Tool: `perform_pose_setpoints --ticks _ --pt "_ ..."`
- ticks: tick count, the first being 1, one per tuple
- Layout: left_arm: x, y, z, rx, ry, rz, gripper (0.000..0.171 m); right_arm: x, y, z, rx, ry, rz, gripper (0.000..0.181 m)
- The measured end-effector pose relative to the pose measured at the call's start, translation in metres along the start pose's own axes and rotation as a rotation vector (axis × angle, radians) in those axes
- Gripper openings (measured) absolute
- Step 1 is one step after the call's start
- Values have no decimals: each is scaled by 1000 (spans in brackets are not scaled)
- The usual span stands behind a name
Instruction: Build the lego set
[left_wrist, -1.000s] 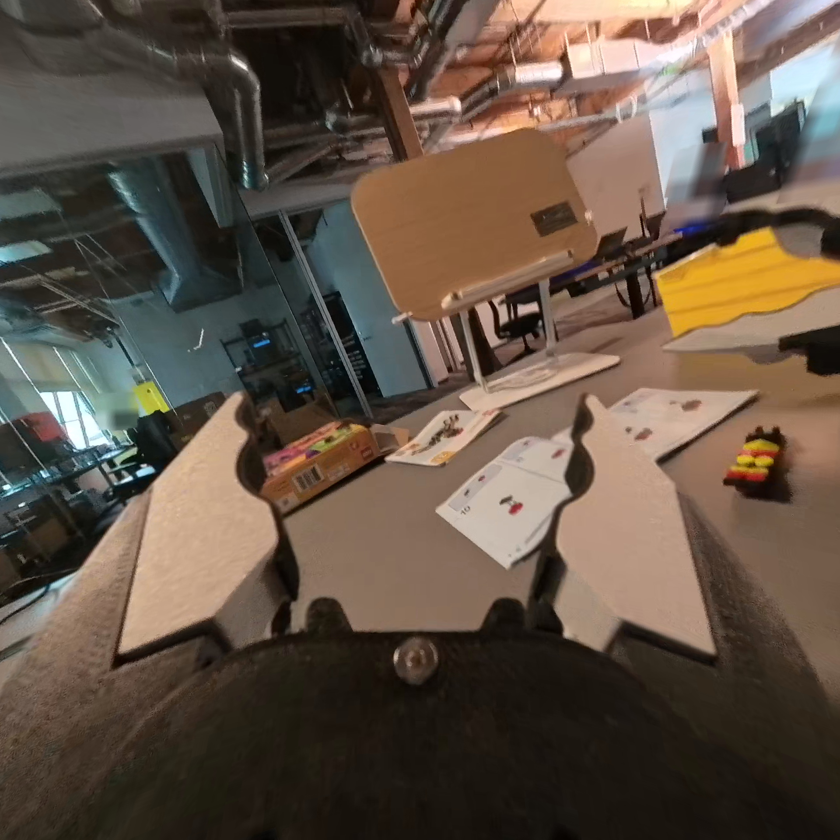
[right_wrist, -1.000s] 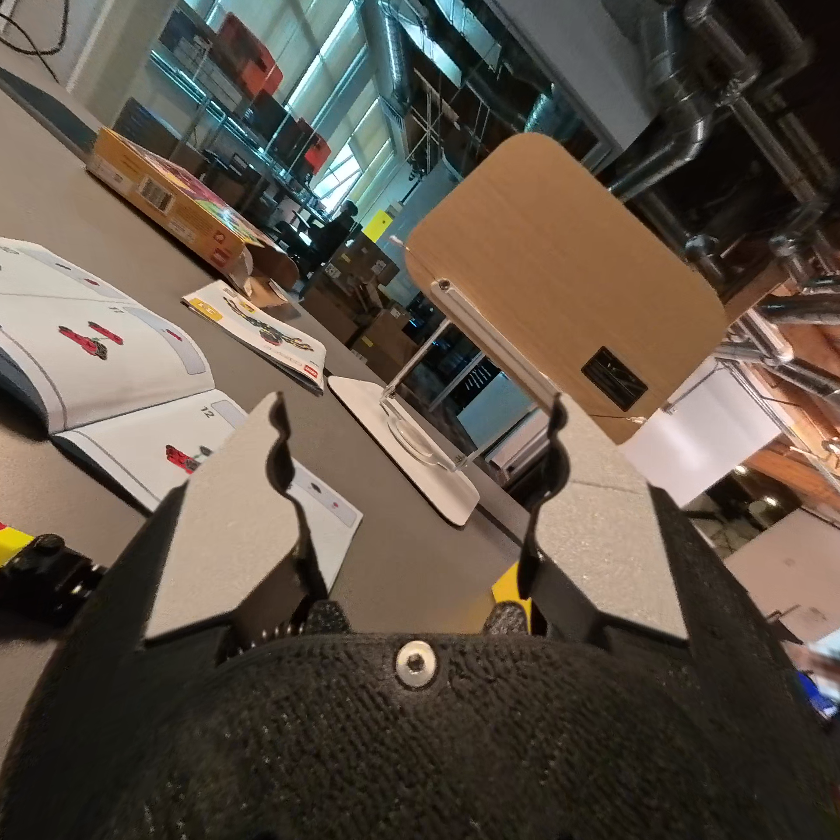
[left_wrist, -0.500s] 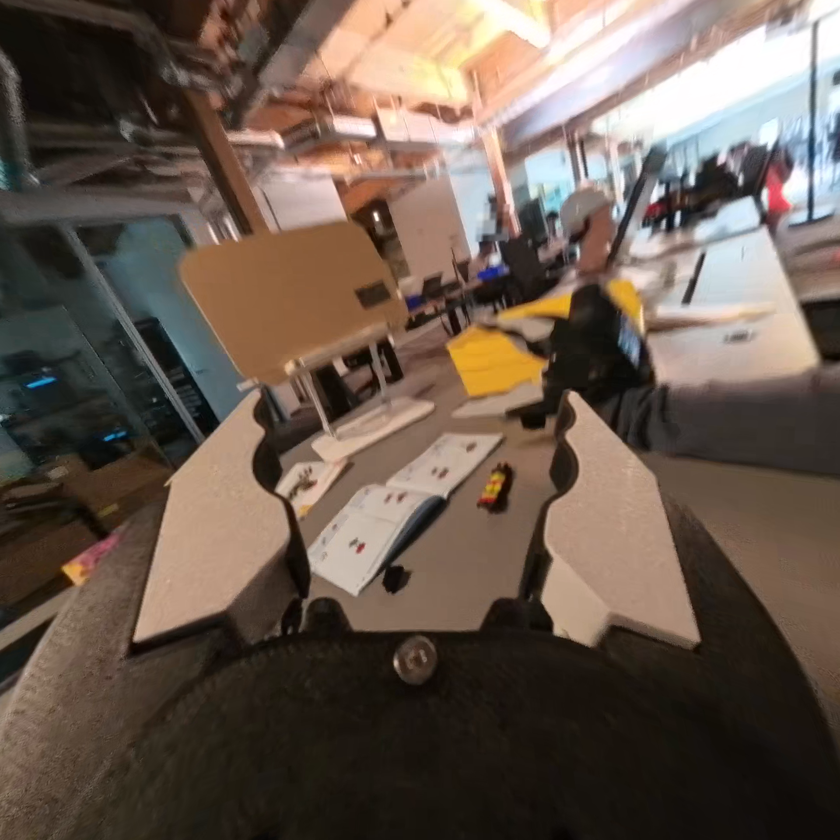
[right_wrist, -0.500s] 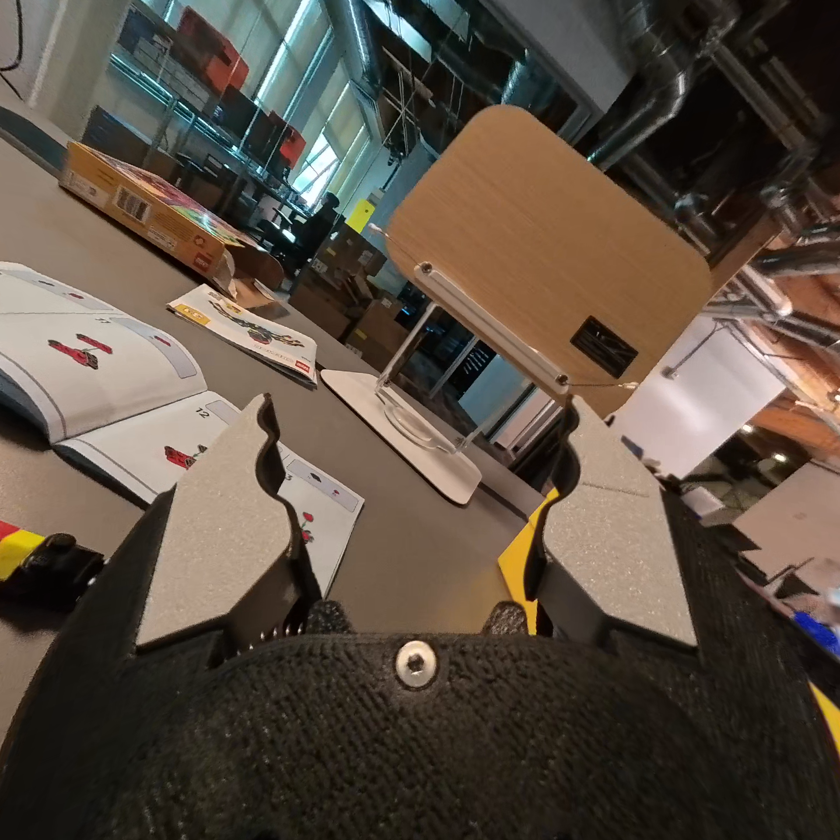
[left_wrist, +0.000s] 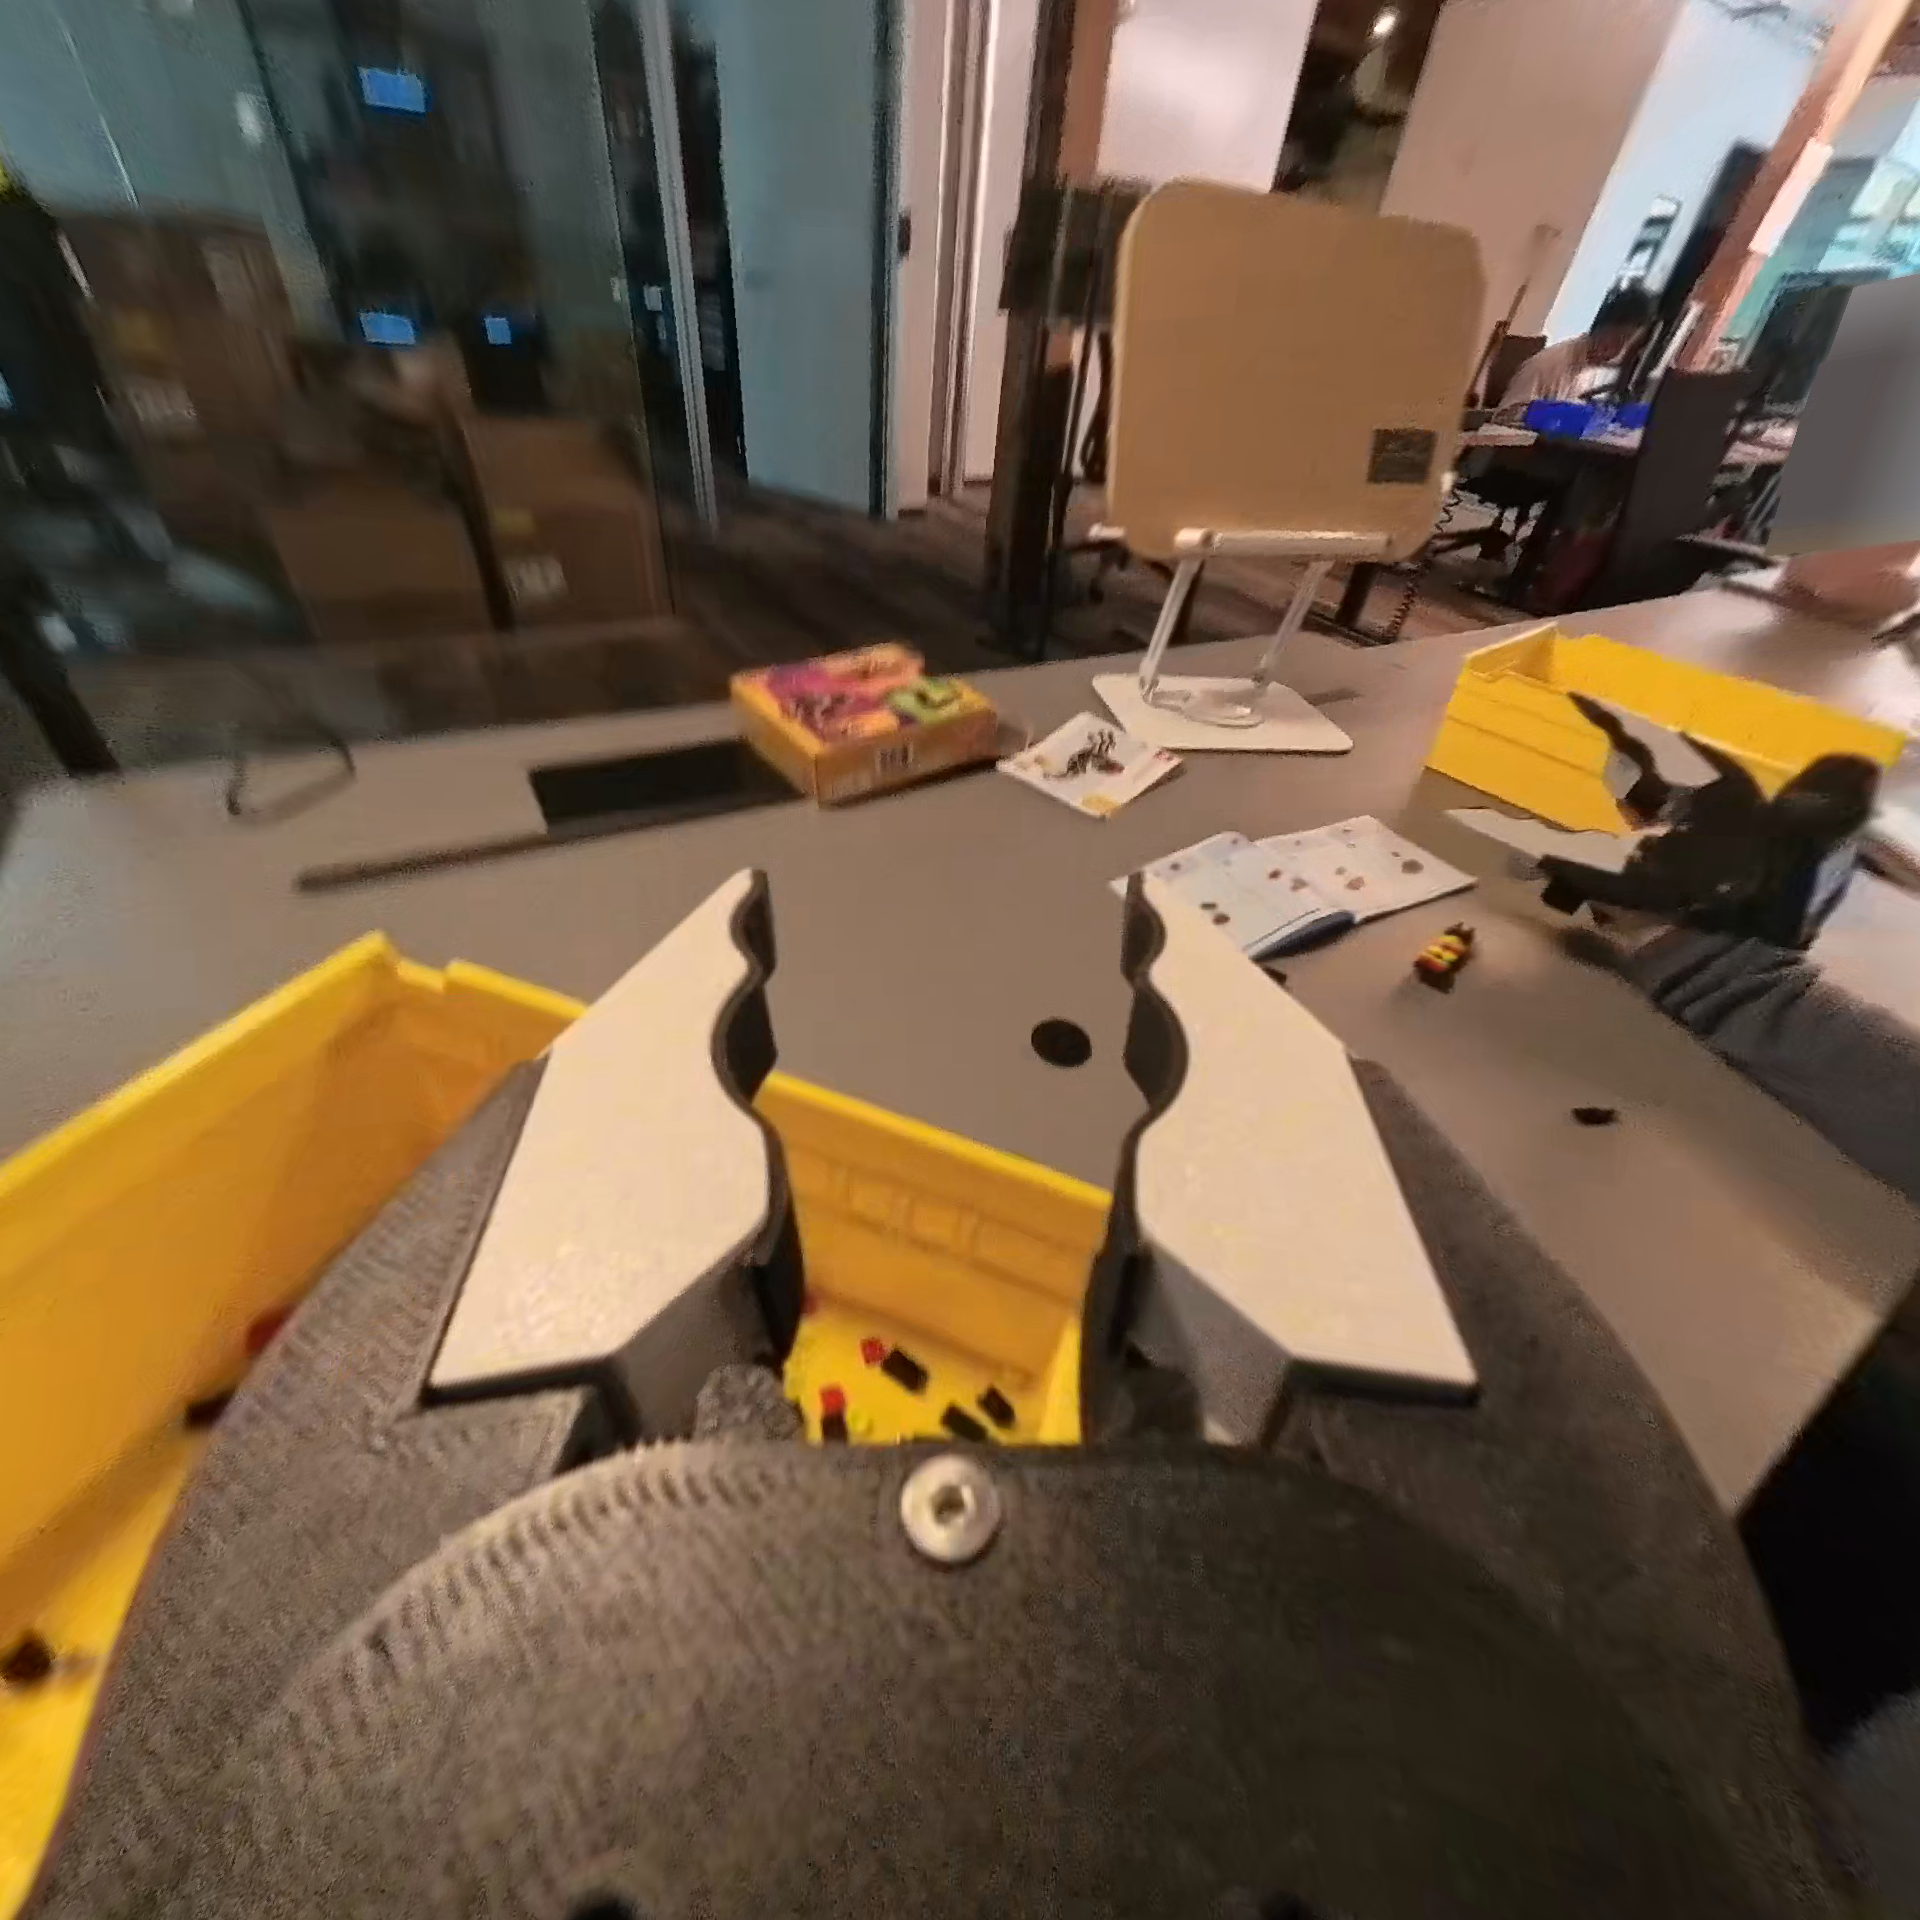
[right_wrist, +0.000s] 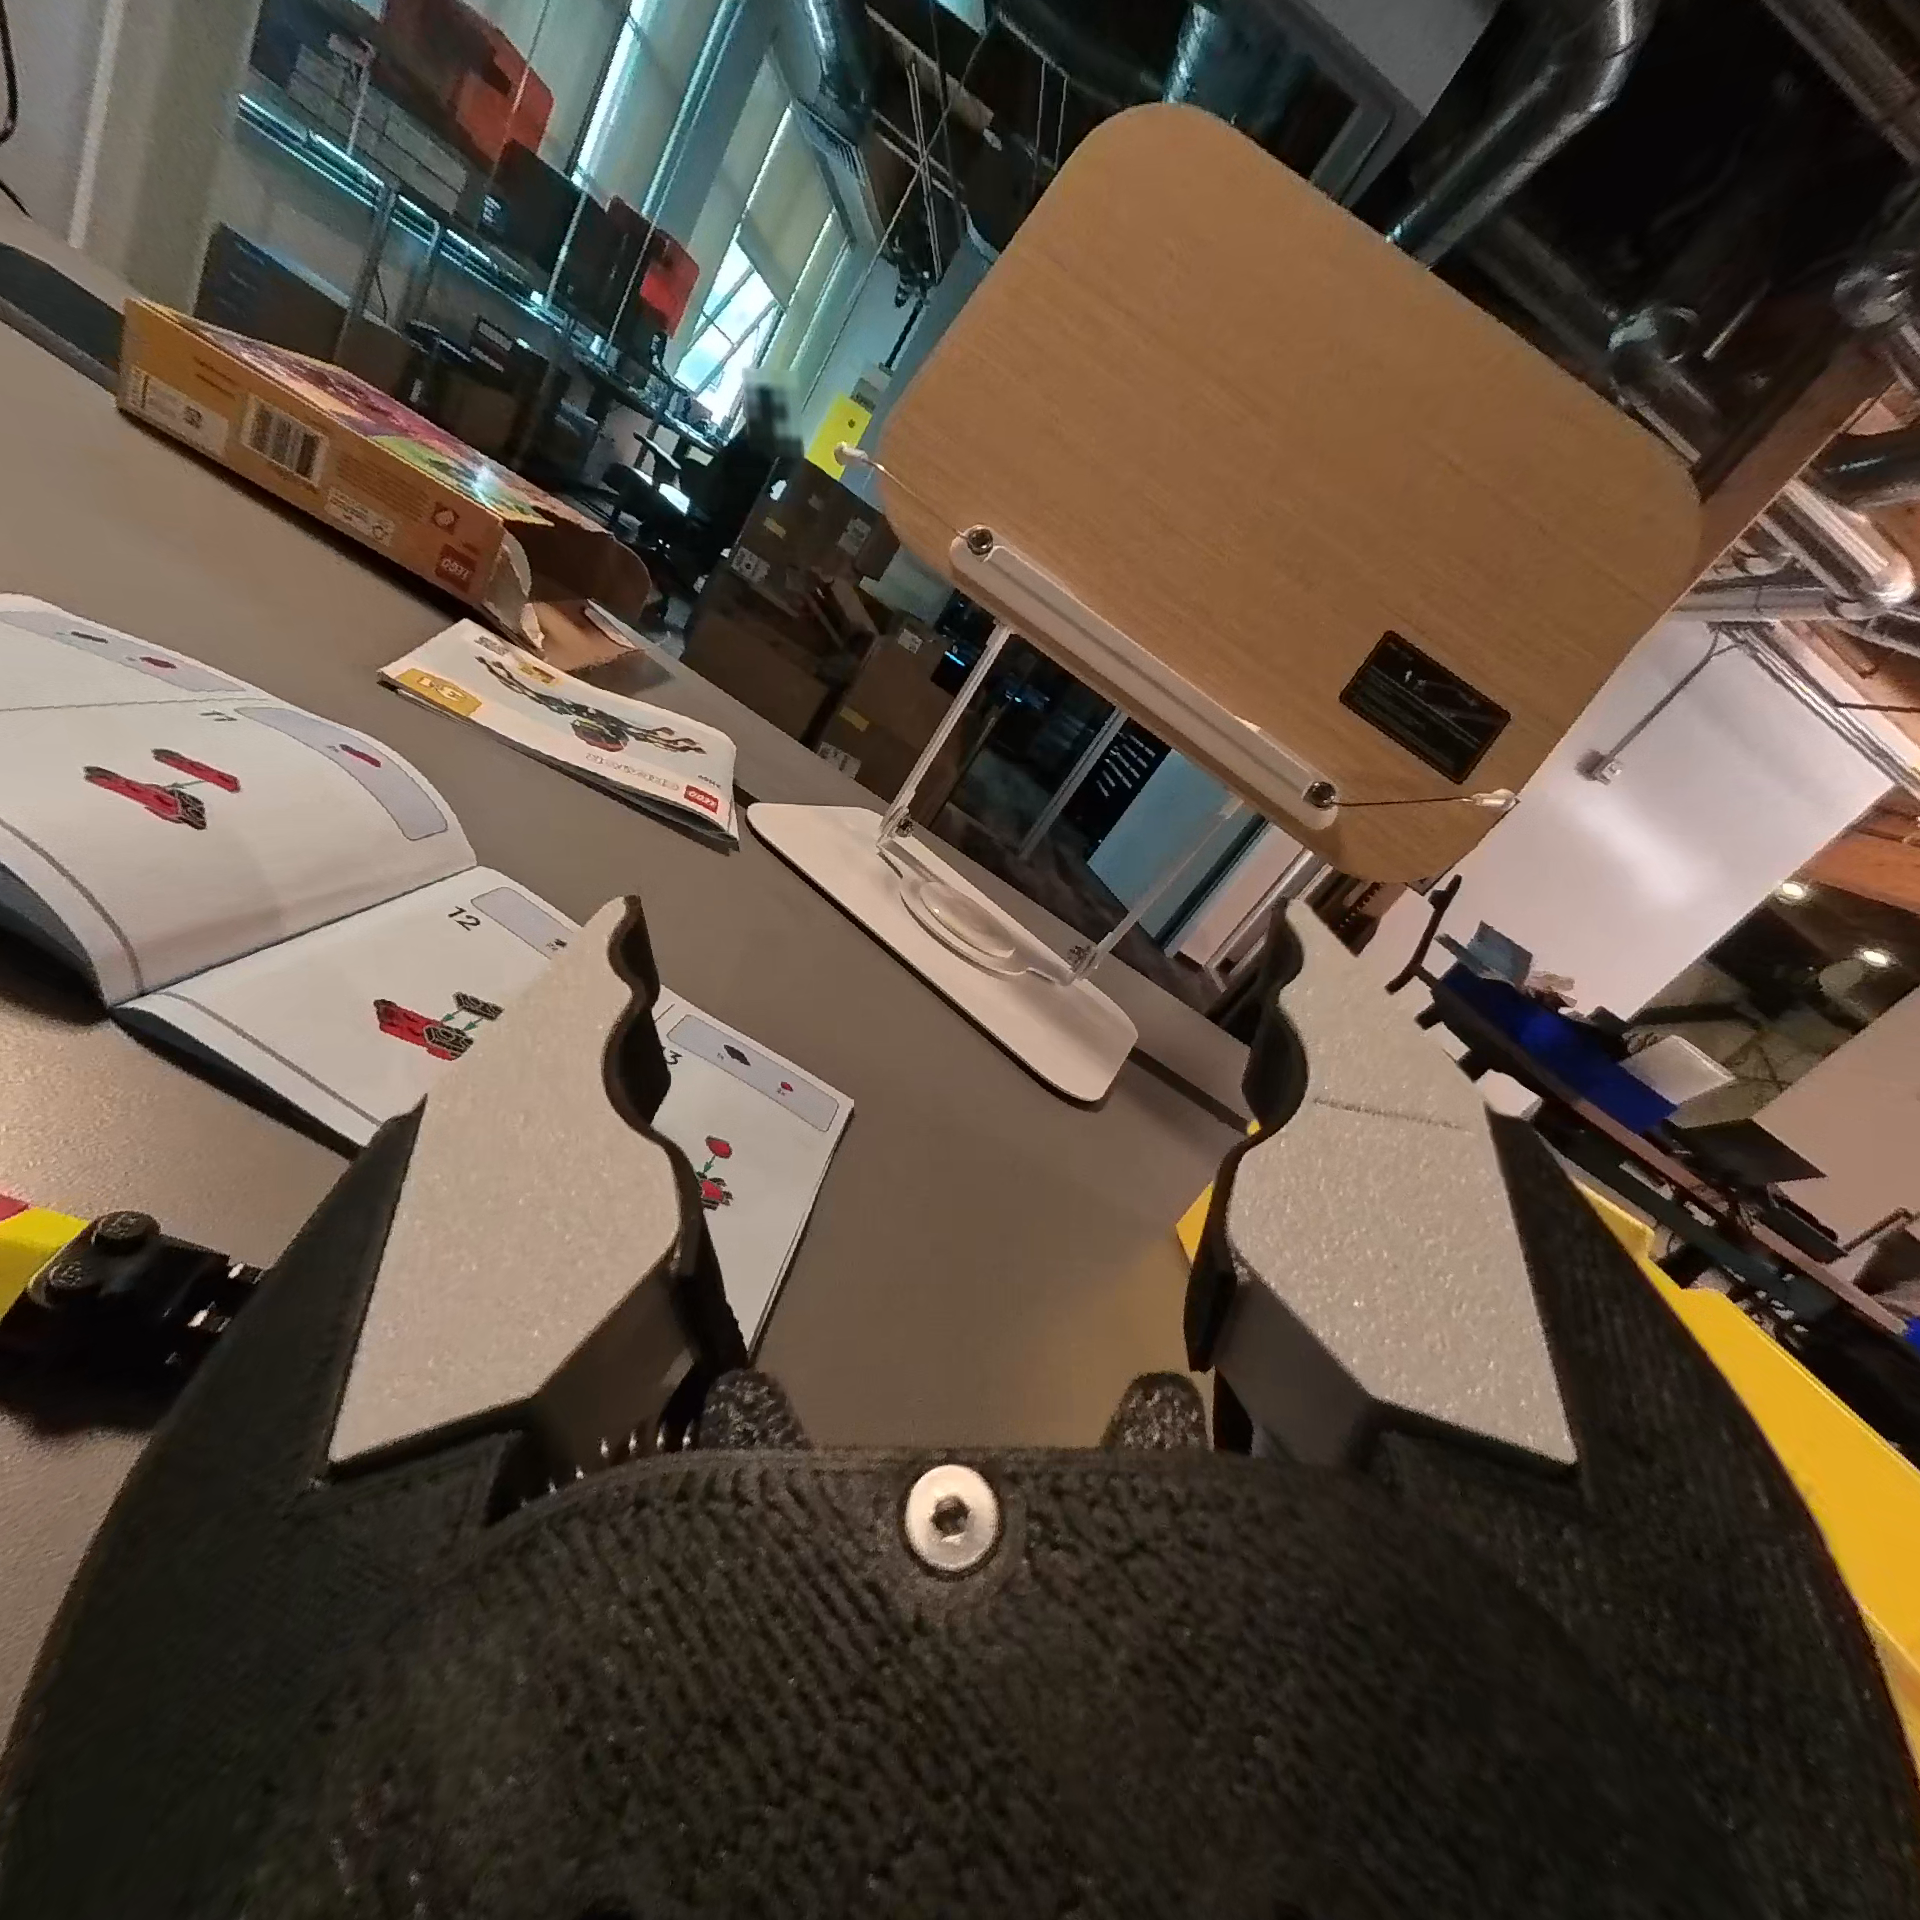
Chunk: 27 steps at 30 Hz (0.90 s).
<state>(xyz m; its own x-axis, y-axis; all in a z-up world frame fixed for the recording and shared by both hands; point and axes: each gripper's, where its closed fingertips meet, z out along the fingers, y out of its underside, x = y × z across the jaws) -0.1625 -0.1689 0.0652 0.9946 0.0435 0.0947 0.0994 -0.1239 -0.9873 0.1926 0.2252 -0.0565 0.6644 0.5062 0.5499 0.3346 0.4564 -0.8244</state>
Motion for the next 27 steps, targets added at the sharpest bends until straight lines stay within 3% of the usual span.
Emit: perform_pose_setpoints --ticks 3,7,10,13,17,22,27 --pt "-37 10 0 -82 -1 -154 61 -1 2 0 -9 -3 2 112" --pt "-82 35 13 -216 -26 -200 57 0 5 0 -27 -4 3 110" --pt "-110 64 24 -350 -35 -197 33 -1 6 0 -32 -6 -5 108" --pt "-132 89 36 -442 -50 -236 27 -3 7 1 -44 -11 -22 107" --pt "-127 116 45 -589 33 -268 16 -7 9 2 -56 -23 -45 106" --pt "-106 149 39 -783 132 -154 0 -6 9 2 -62 -18 -42 106" --pt "-96 167 38 -824 145 -2 0 -7 12 4 -80 -22 -53 105"
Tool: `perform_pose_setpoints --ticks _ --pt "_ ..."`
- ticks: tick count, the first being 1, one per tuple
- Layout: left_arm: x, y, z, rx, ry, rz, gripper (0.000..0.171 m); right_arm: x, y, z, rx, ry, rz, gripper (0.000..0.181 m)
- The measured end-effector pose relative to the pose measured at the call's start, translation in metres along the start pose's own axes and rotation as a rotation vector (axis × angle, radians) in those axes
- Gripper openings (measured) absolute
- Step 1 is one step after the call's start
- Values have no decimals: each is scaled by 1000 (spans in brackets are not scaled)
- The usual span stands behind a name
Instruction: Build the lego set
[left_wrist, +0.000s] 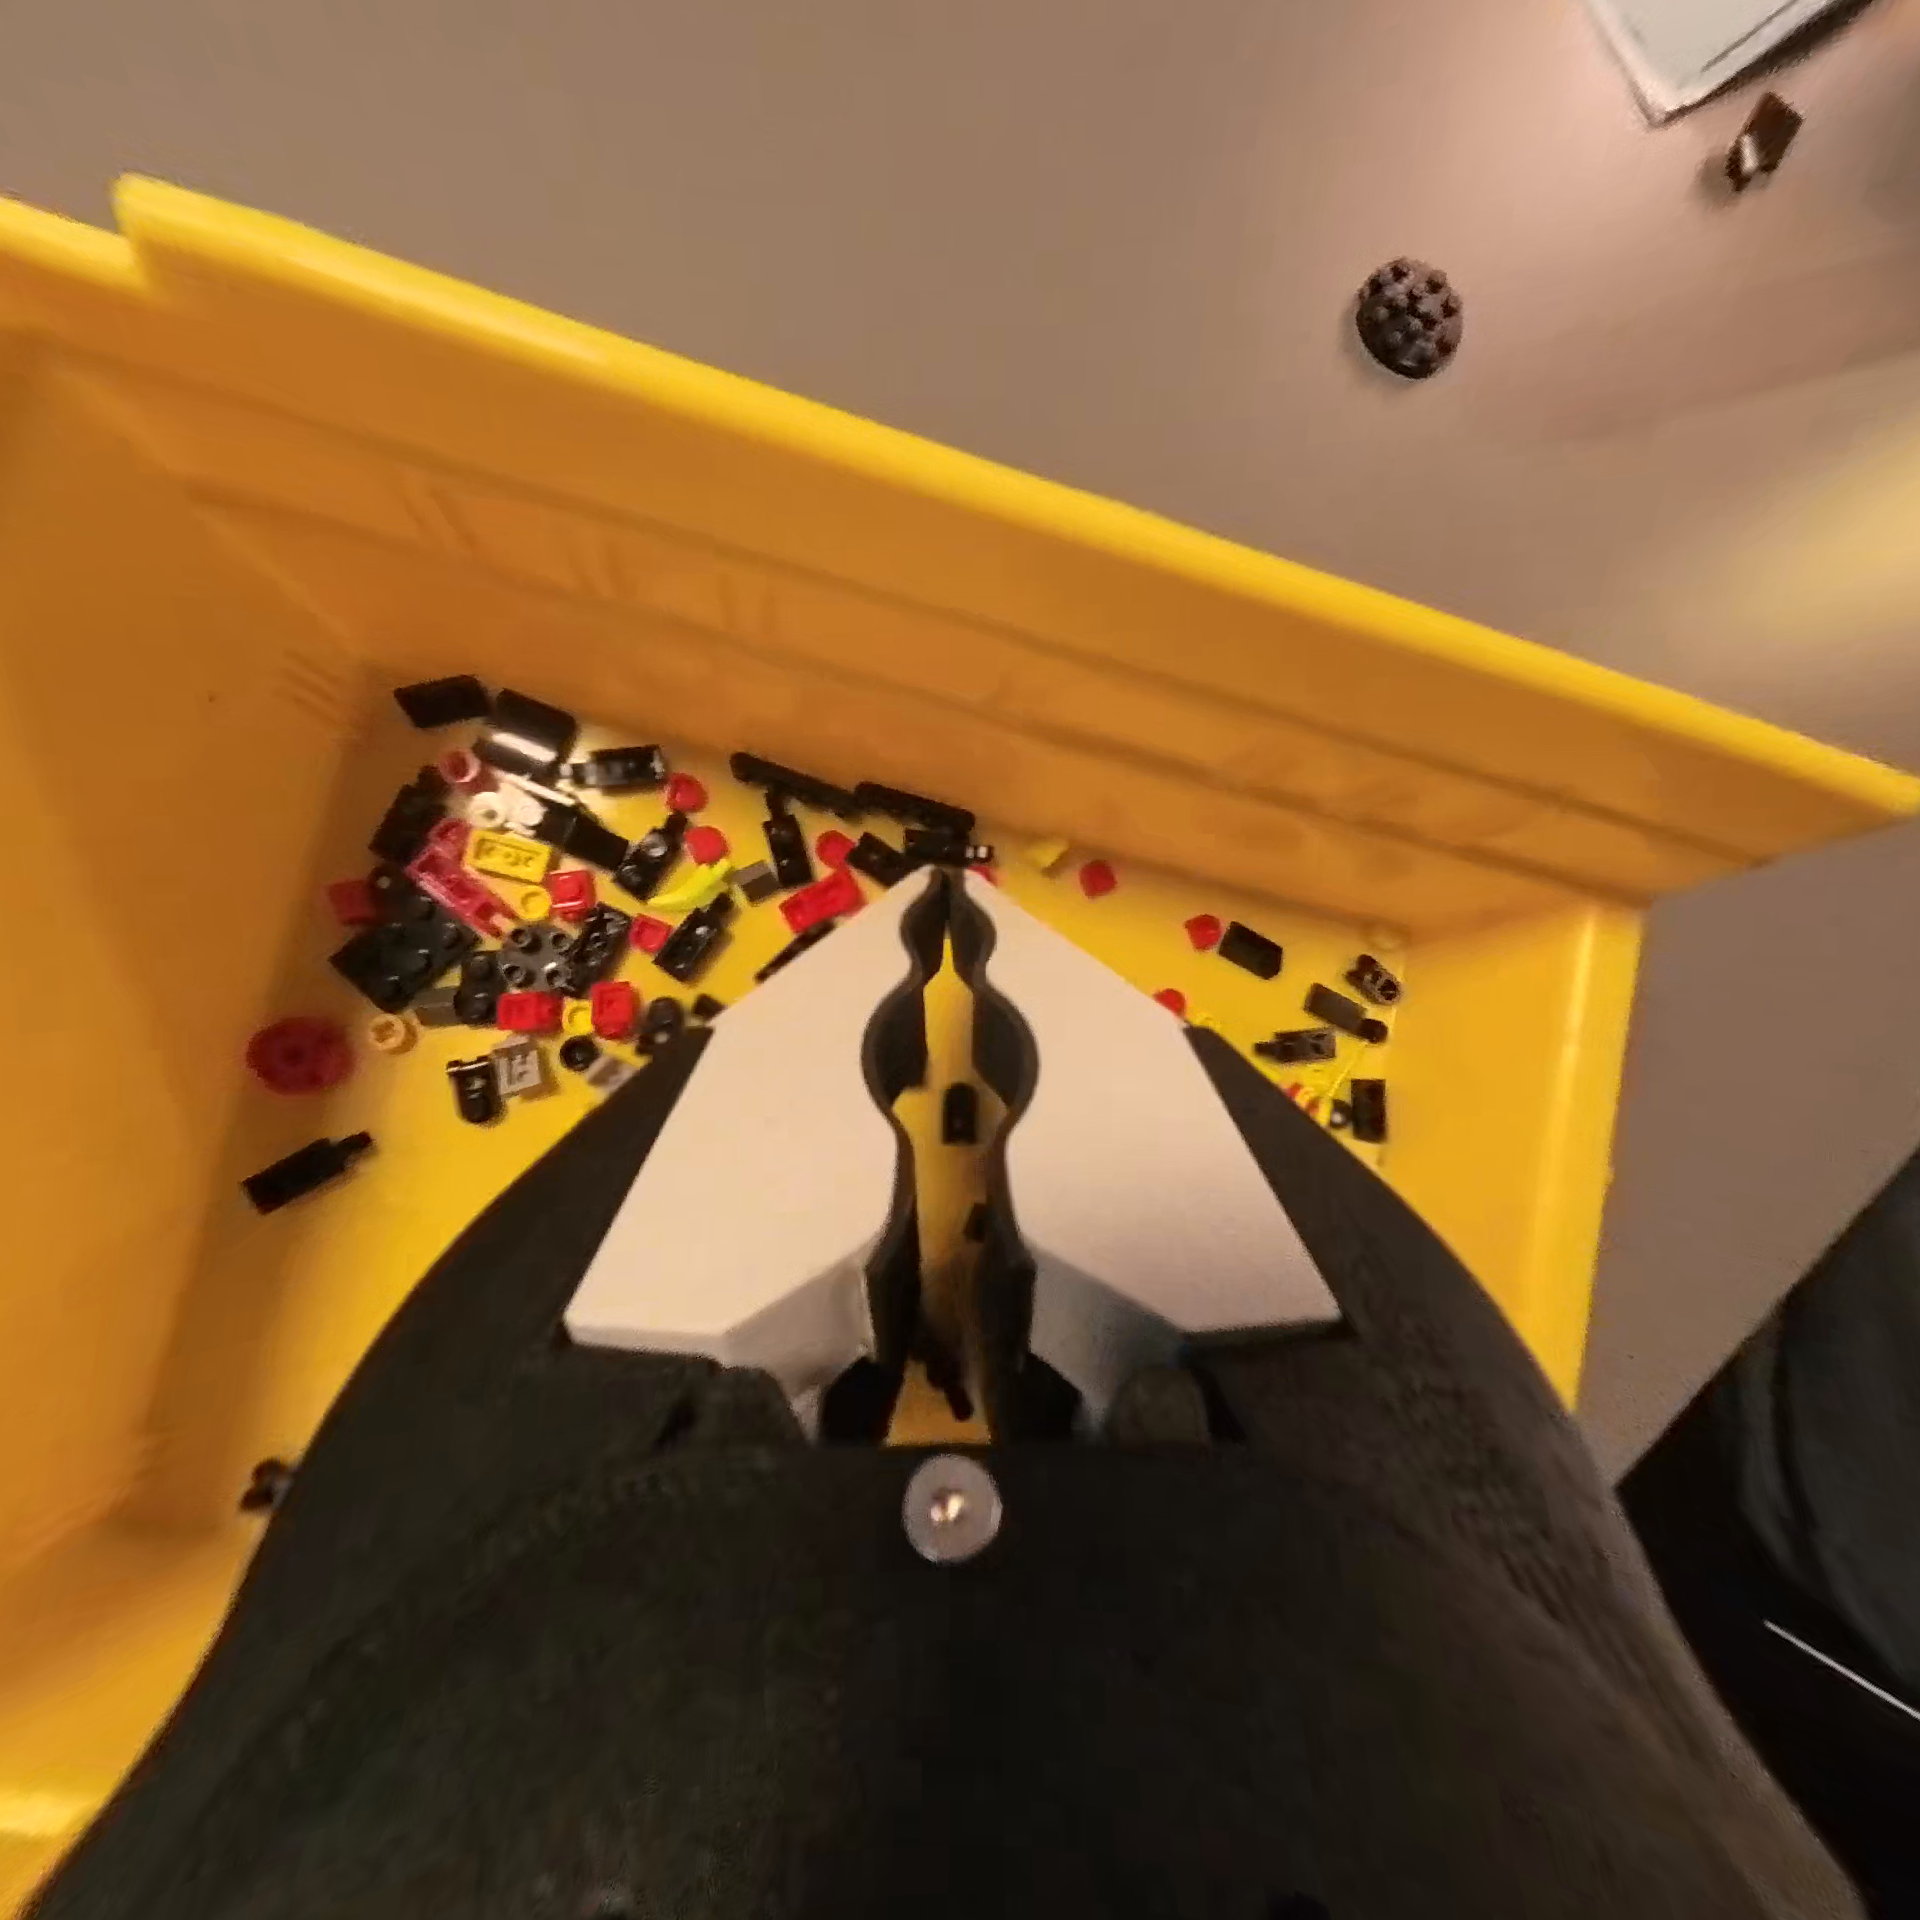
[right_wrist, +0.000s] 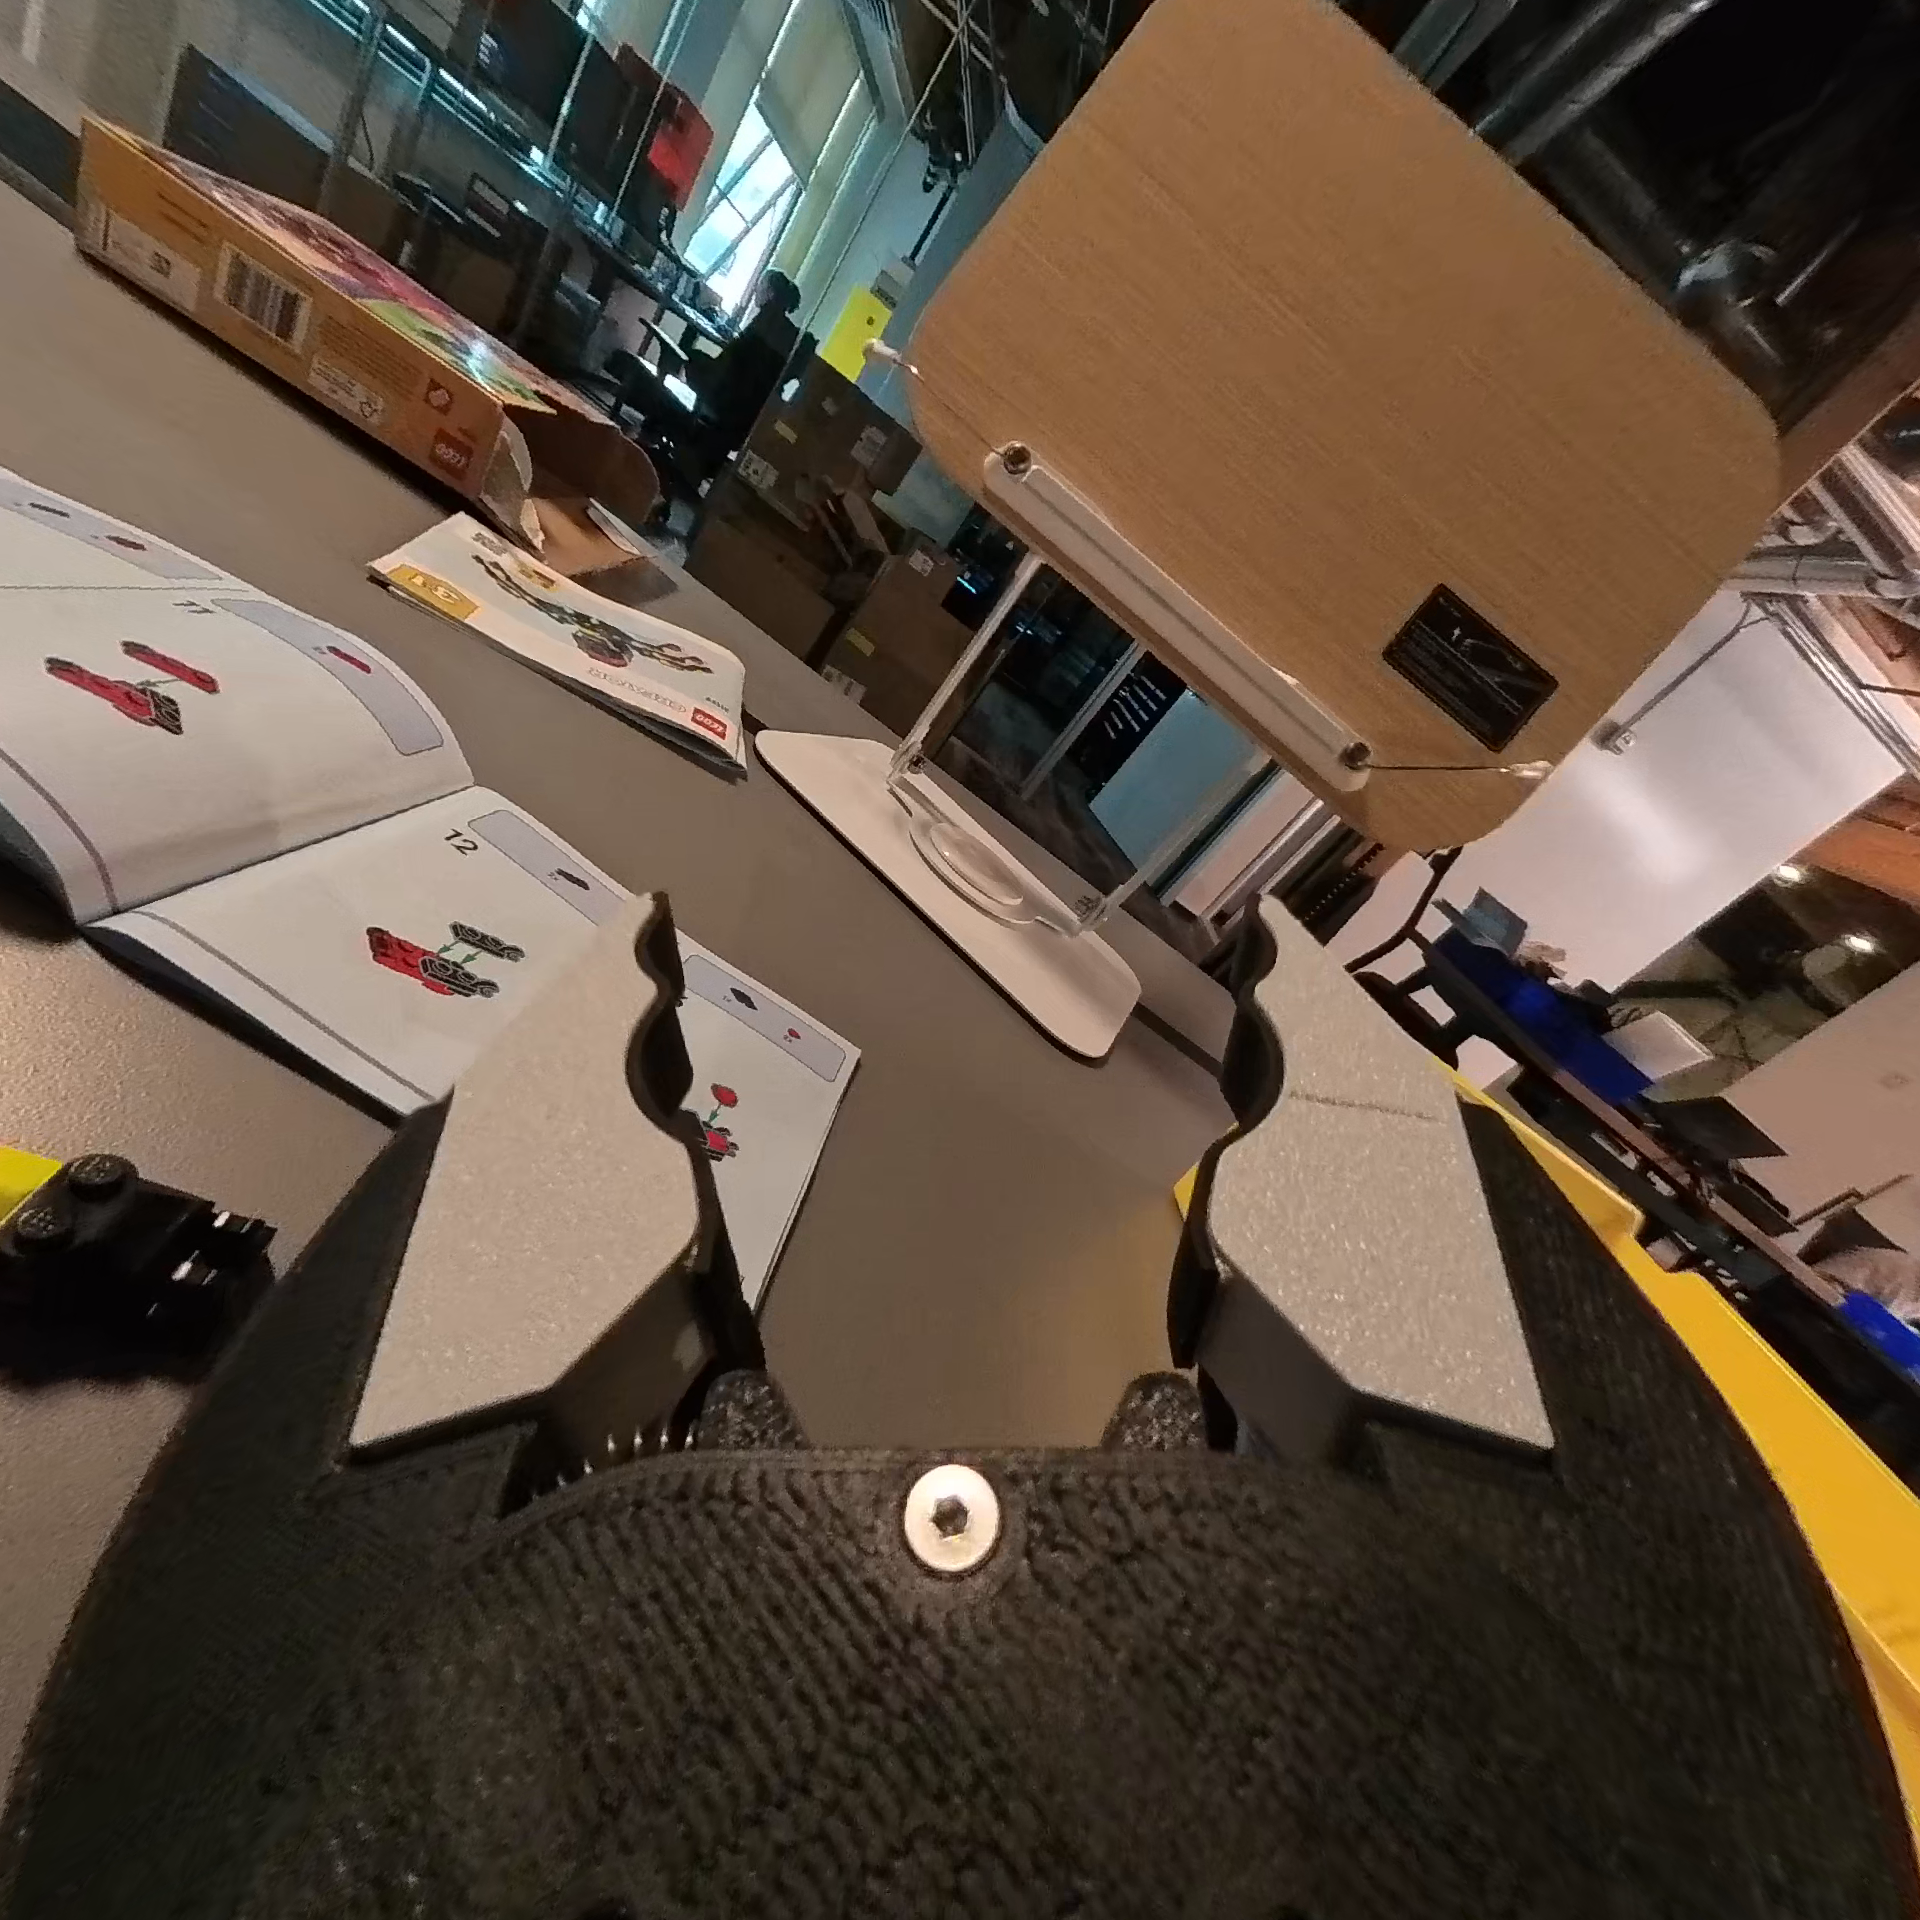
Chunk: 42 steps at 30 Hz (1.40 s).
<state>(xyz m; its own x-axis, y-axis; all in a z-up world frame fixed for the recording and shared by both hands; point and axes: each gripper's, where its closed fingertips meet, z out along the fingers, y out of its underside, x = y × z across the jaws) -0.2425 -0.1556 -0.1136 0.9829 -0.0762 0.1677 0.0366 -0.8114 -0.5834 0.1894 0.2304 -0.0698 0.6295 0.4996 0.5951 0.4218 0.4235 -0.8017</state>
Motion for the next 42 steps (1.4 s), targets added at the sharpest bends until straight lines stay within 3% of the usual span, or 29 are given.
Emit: perform_pose_setpoints --ticks 5,12,33,35,37,42 --pt "12 -3 0 27 34 57 0 -4 3 3 -22 -16 -29 103" --pt "18 -13 -9 112 111 14 0 -5 4 4 -32 -18 -39 102" --pt "31 7 -5 -44 191 1 3 -8 6 6 -42 -28 -62 100" --pt "42 12 -16 -88 192 11 3 -8 6 6 -43 -31 -62 99" --pt "42 25 -24 -180 93 49 2 -9 6 7 -43 -35 -61 99" --pt "30 75 -26 -534 -138 135 0 -12 5 10 -36 -52 -63 99"
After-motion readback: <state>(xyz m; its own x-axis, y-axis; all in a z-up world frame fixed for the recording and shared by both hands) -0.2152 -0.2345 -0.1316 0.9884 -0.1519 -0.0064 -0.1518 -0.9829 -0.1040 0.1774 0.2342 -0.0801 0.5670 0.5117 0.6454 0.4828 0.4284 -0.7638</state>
